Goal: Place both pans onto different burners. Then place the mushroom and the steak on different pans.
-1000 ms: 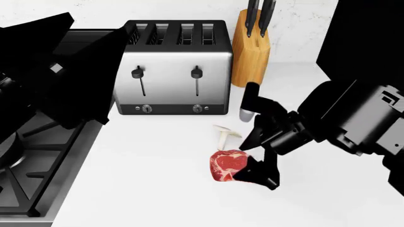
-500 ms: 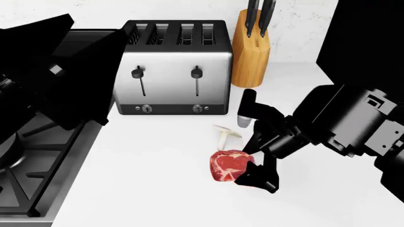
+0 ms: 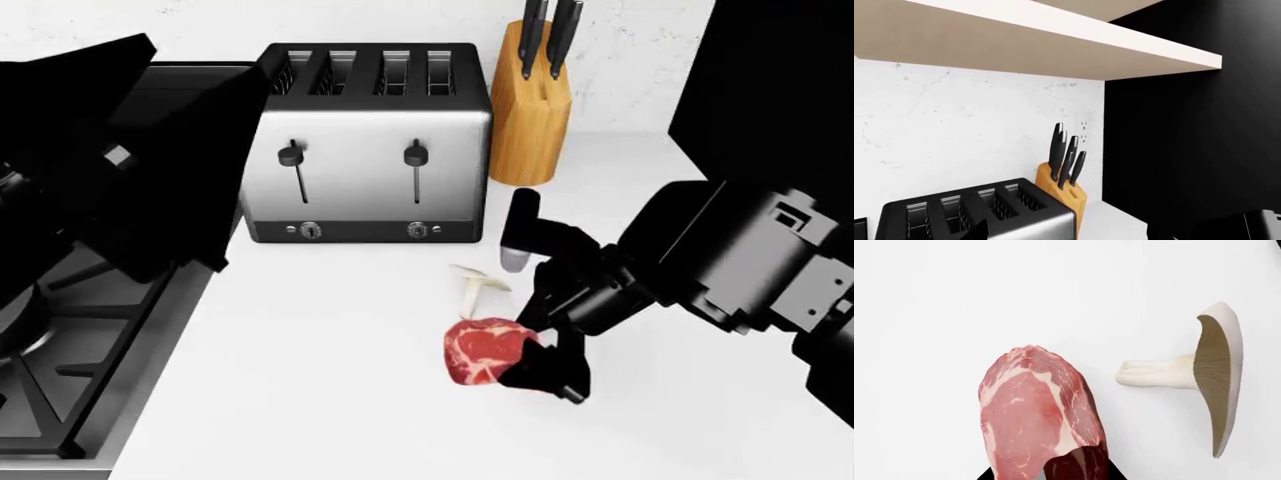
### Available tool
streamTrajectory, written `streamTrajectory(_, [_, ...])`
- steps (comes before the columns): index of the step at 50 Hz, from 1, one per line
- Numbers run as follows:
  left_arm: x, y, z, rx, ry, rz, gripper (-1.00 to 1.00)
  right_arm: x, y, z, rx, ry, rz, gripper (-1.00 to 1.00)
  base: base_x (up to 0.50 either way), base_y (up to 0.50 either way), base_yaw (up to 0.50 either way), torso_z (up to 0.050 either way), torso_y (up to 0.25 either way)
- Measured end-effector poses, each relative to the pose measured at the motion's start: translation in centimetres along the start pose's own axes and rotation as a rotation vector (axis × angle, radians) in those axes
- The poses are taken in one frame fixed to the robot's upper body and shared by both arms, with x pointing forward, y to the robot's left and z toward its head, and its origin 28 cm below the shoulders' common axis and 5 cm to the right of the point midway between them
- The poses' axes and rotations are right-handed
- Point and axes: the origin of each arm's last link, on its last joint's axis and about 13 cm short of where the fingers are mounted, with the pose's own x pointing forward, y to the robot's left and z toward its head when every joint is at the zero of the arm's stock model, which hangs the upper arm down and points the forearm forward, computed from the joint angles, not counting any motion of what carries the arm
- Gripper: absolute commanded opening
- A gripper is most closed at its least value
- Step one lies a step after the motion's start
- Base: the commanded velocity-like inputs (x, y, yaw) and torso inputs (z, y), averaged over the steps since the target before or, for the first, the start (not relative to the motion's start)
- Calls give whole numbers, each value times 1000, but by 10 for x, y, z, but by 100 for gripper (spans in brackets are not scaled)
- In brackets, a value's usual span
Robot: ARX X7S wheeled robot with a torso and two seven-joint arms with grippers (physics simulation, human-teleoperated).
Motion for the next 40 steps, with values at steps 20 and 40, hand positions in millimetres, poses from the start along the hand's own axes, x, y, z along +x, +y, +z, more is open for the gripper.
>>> streamTrajectory(20, [-1,-1,0,4,6,-4,100,-16,20,10,-115,-50,-49,-100,0,0,0,0,0])
streamTrajectory(40, [0,-2,-1,-2,10,-16,100,-34,52,18,-182,-199,-167,-100,0,0,0,0,0])
